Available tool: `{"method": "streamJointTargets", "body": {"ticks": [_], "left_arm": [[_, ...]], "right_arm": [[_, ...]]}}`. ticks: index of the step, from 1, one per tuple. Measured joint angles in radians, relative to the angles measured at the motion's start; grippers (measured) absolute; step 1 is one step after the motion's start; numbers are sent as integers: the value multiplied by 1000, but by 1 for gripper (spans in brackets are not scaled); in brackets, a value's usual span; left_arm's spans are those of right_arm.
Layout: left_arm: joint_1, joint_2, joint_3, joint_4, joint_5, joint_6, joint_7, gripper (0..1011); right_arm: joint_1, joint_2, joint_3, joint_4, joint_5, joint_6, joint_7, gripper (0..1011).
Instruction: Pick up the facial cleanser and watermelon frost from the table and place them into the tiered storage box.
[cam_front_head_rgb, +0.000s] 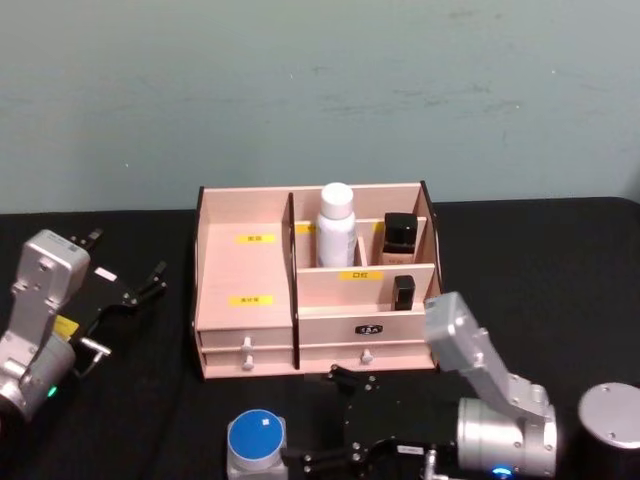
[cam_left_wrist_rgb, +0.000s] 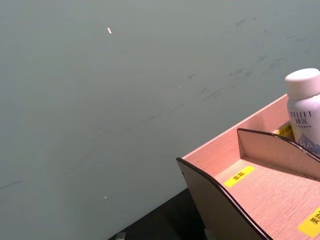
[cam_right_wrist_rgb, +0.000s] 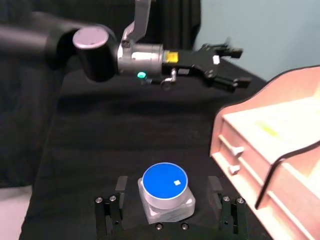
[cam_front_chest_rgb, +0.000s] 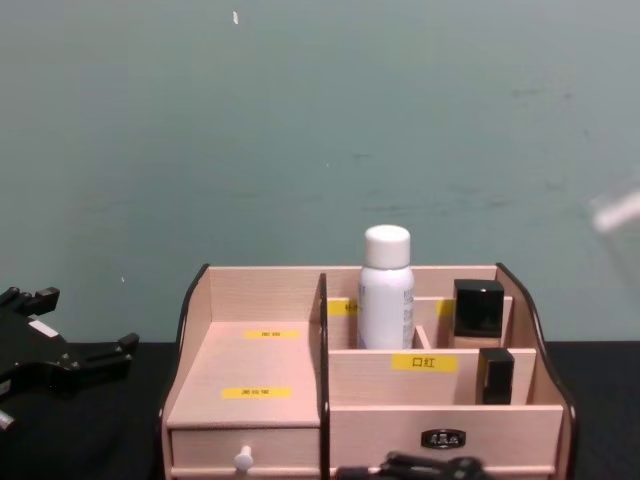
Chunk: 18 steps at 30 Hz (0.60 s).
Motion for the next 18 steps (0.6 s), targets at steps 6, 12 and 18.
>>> {"method": "streamJointTargets", "body": {"ticks": [6,12,18], "left_arm": [[0,0,0,0,0,0,0,1010],[0,0,0,0,0,0,0,1010],[0,0,0,0,0,0,0,1010]], "right_arm": [[55,-32,-54,49,-37,4,16,1003],[102,-55,-102,73,-74,28,27,1003],[134,-75,-129,106,-95,43,33,1002]]}}
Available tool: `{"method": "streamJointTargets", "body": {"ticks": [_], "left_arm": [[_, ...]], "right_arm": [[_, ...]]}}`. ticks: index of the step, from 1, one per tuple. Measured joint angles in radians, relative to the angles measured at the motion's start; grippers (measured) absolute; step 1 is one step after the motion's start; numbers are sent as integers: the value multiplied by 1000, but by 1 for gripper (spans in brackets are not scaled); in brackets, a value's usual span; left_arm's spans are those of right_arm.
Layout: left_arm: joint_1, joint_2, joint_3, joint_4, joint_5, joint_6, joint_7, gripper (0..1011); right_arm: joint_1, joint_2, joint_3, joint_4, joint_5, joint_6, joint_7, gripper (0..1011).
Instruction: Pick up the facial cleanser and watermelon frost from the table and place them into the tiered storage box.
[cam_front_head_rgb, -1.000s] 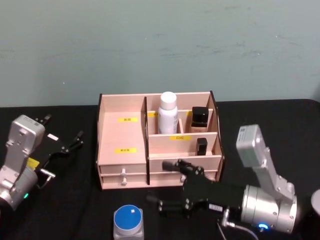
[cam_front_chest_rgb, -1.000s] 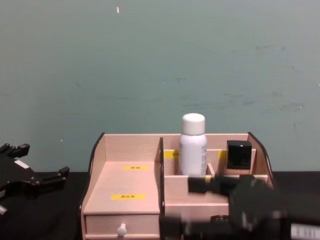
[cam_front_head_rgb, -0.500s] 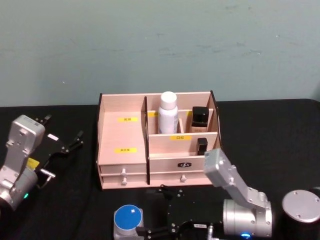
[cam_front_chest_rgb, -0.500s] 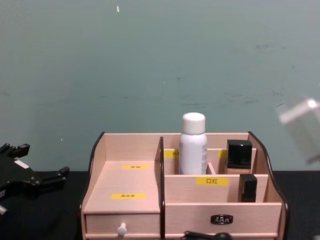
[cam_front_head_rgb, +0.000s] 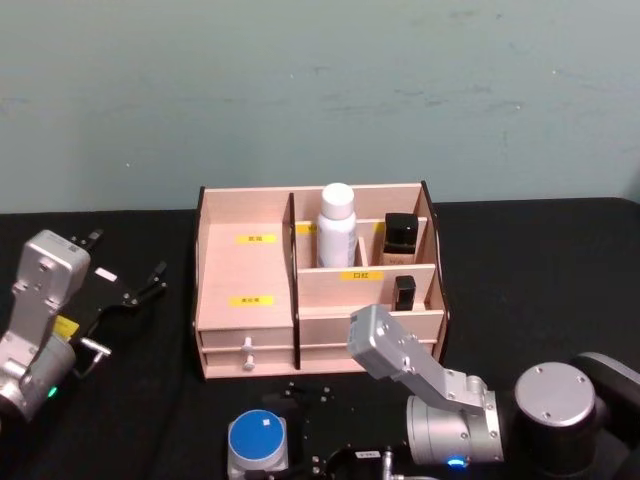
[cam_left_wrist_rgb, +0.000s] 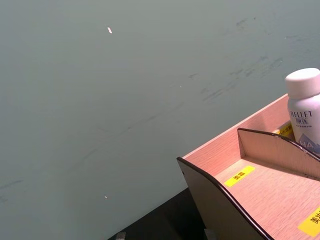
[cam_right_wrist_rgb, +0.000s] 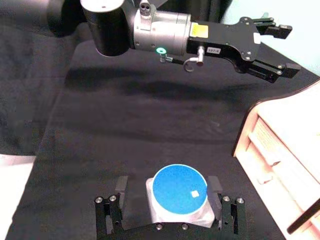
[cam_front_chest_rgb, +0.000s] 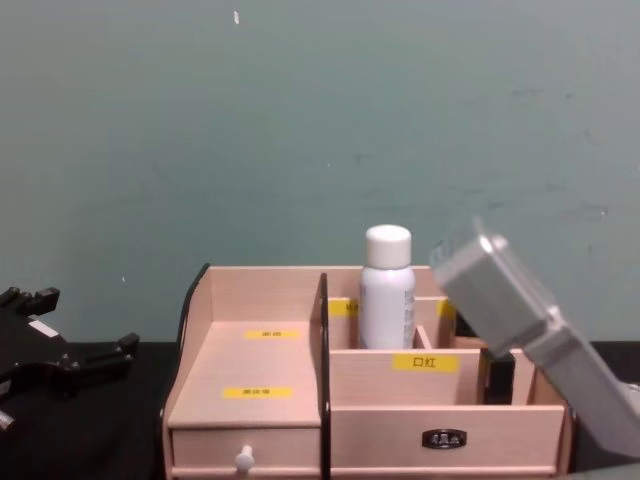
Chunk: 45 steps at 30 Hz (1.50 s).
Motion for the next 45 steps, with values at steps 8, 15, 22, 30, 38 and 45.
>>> {"method": "streamJointTargets", "body": {"ticks": [8,15,22,30,38,45], "left_arm": [[0,0,0,0,0,0,0,1010],[0,0,0,0,0,0,0,1010],[0,0,0,0,0,0,0,1010],[0,0,0,0,0,0,0,1010],[0,0,0,0,0,0,0,1010],[0,0,0,0,0,0,0,1010]], "right_arm": [[41,-23,-11,57,-8,-3,8,1002],[68,-47,-16,103,-7,-12,17,1002],[88,-74,-23,156,5,-15,30,1002],[100,-90,-31,188,12,-15,39,1003],[103,-95,-39,197,20,-2,46,1003],[105,-98,-45,204,22,7,44,1003]]}}
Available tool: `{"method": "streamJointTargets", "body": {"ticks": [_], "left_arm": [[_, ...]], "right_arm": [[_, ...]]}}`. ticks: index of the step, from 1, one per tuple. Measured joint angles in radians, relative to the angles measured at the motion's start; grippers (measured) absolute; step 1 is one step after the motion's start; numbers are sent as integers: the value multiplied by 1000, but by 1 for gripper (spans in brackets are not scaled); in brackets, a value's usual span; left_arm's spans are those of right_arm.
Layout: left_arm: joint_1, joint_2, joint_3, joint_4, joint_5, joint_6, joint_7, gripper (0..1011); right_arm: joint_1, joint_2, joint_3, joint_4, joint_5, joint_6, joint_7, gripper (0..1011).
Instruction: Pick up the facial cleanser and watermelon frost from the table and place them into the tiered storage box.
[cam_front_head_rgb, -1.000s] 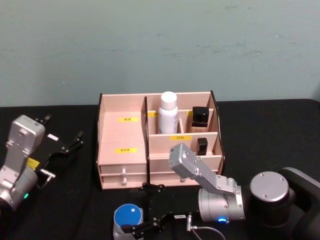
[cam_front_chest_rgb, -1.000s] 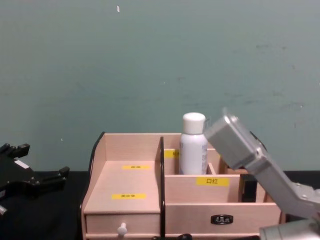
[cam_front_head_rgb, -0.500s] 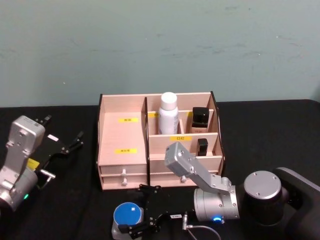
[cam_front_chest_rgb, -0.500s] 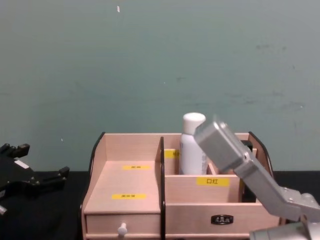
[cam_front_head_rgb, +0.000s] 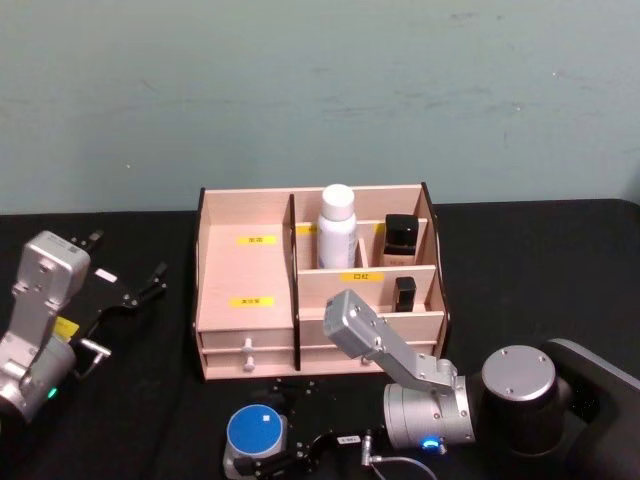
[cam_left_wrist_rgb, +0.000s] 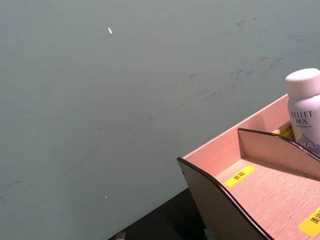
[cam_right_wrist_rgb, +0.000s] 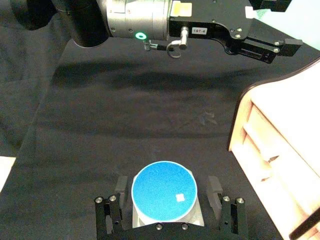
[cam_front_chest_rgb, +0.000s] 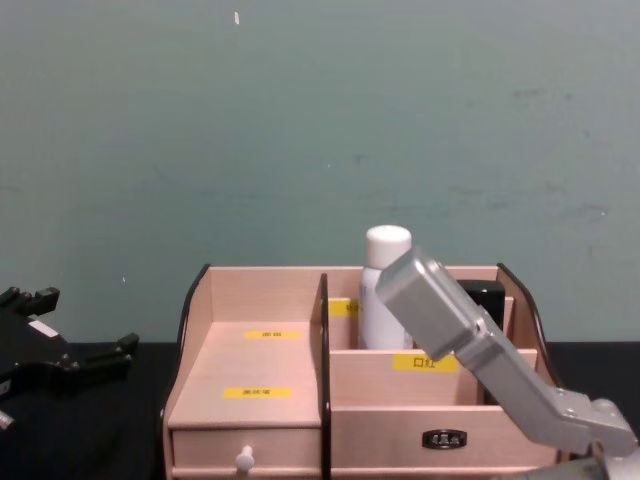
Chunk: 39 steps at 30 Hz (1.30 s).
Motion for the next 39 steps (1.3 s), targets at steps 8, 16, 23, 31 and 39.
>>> {"method": "streamJointTargets", "body": {"ticks": [8,16,23,31,39], "left_arm": [[0,0,0,0,0,0,0,1010],[0,0,0,0,0,0,0,1010],[0,0,0,0,0,0,0,1009],[0,0,0,0,0,0,0,1010],[0,0,0,0,0,0,0,1010]], "right_arm": [[0,0,-3,0,-4,5,-8,1003],[0,0,-3,0,-4,5,-8,926],[-1,0,-2,-1,-3,4,-8,772],[-1,0,-1,-1,-1,3,-8,736],[-1,0,-1,0,-2,3,-7,736]]}}
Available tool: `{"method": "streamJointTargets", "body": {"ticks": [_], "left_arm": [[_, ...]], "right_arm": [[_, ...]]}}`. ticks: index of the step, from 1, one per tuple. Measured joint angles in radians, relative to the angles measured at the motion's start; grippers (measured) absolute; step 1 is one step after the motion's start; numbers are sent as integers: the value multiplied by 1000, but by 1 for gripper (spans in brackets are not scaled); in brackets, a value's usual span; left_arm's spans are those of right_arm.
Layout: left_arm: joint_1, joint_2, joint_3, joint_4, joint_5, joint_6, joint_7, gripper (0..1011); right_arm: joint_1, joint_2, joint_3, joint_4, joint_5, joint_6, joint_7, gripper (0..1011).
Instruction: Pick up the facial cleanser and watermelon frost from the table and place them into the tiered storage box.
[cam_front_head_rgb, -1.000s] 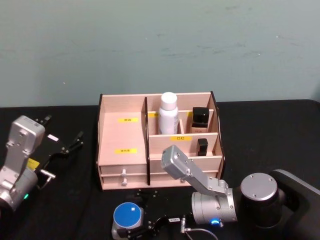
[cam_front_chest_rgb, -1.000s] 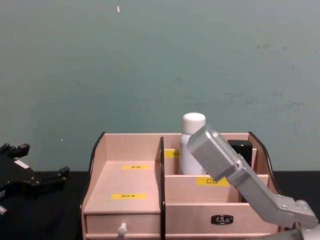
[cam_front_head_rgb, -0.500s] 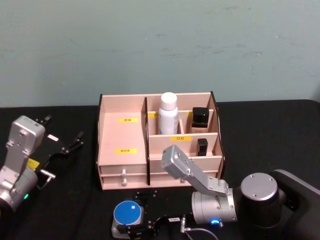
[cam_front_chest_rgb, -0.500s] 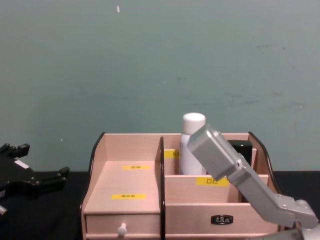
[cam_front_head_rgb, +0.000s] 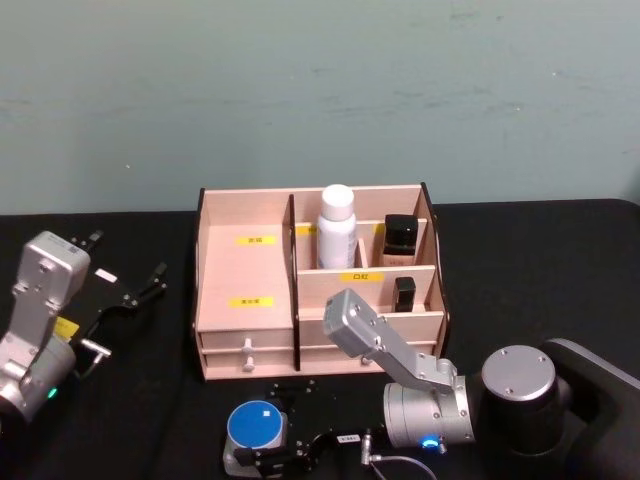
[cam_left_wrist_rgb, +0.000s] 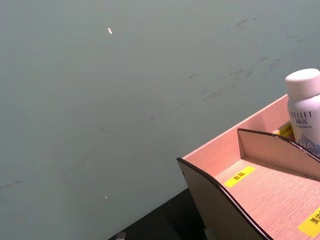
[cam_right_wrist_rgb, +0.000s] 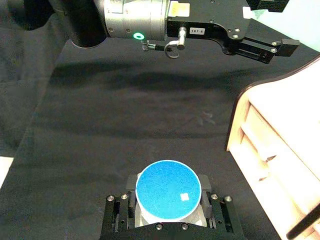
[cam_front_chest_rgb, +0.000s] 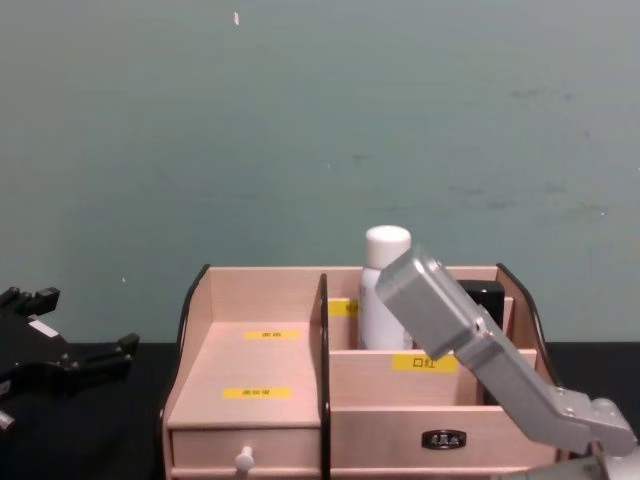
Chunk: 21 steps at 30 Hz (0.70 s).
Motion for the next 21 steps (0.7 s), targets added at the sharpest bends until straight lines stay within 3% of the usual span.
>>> {"method": "streamJointTargets", "body": {"ticks": [13,21], "left_arm": [[0,0,0,0,0,0,0,1010],[0,0,0,0,0,0,0,1010]], "right_arm": [[-9,5,8,-2,11,-3,1,736],[-12,22,23,-60,20,10,-17,736]]}}
